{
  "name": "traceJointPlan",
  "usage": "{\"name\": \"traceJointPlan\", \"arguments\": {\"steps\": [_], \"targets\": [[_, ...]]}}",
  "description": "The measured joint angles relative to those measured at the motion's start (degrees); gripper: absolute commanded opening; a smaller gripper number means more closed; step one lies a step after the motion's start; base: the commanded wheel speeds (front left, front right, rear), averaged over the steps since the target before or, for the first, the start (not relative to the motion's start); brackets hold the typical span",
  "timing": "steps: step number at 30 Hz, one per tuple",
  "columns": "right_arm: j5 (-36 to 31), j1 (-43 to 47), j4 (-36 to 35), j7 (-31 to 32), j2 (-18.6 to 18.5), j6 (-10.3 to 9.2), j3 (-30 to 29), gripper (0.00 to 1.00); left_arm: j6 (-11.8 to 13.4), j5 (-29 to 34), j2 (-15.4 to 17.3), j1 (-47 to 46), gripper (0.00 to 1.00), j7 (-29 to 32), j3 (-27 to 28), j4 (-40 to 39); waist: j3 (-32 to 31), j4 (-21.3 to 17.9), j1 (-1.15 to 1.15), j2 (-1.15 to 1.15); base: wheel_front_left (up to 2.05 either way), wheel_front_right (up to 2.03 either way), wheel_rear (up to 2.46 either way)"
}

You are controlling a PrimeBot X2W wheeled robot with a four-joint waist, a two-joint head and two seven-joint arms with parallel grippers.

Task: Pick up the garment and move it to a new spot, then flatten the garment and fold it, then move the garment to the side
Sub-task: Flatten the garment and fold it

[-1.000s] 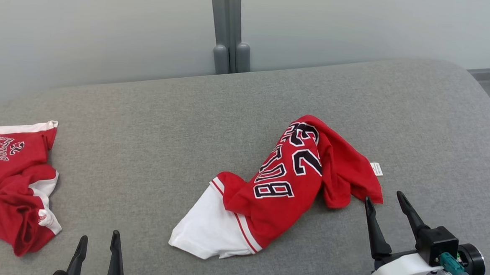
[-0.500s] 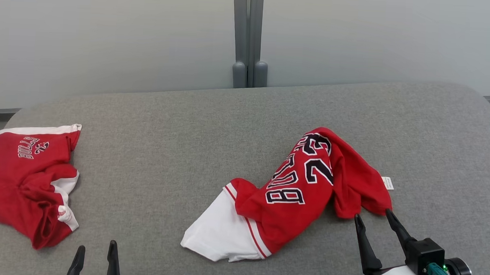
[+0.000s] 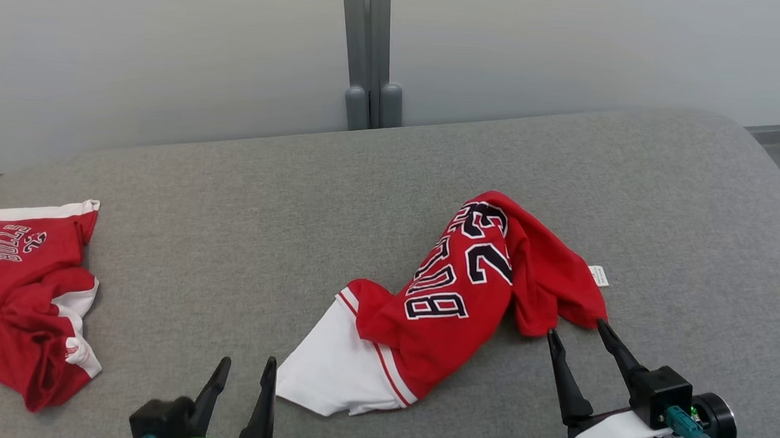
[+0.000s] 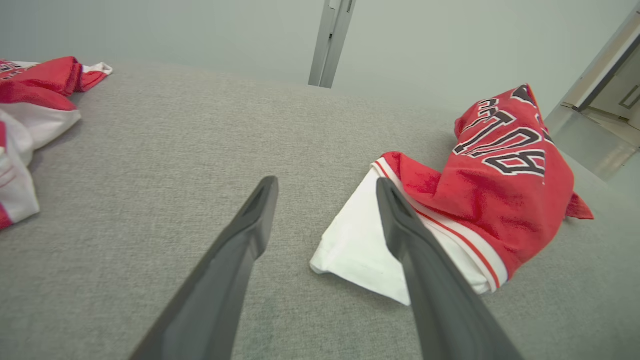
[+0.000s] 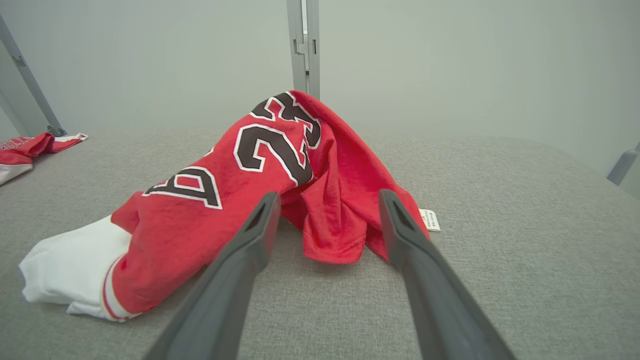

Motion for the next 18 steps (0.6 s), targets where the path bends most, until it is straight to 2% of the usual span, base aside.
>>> {"name": "traceJointPlan", "arguments": {"steps": [2,6,10,13,15,16,17,18], "targets": [[0.00,-0.47,-0.08,0.00,-0.03,0.00,0.68,1.00,-0.11,-1.41,-0.03,-3.52,1.00,1.76,-1.75,2.82,0.30,-0.79,0.00,0.00,0.00,0.00,0.00],[0.01,-1.21,-0.35,0.00,-0.22,0.00,1.25,1.00,-0.11,-3.54,0.97,-9.67,1.00,9.70,-5.00,10.01,0.94,-2.83,0.00,0.00,0.00,0.00,0.00],[0.04,-1.31,-0.29,0.00,-0.29,0.00,1.70,1.00,0.47,-4.26,2.14,-13.41,1.00,16.33,-5.16,17.04,1.59,-5.07,0.00,0.00,0.00,0.00,0.00],[0.10,-1.31,-0.26,0.00,-0.30,0.00,1.52,1.00,1.70,-4.21,3.13,-14.74,1.00,18.59,-4.85,20.22,2.03,-6.75,0.00,0.00,0.00,0.00,0.00],[0.13,-1.27,-0.23,0.00,-0.32,0.00,1.29,1.00,1.51,-5.10,3.18,-15.04,1.00,20.02,-4.79,21.54,2.32,-7.81,0.00,0.00,0.00,0.00,0.00],[0.20,-1.24,-0.22,0.00,-0.32,0.00,1.19,1.00,1.30,-6.05,3.13,-15.08,0.45,20.16,-4.70,21.61,2.43,-8.19,0.00,0.00,0.00,0.00,0.00],[0.22,-1.17,-0.20,0.00,-0.32,0.00,1.04,1.00,1.07,-7.11,3.07,-15.14,0.00,20.62,-4.80,21.61,2.55,-8.59,0.00,0.00,0.00,0.00,0.00],[0.32,-1.14,-0.13,0.00,-0.32,0.00,0.92,1.00,0.74,-7.90,3.12,-15.16,0.00,21.38,-5.17,21.49,2.65,-8.93,0.00,0.00,0.00,0.00,0.00]]}}
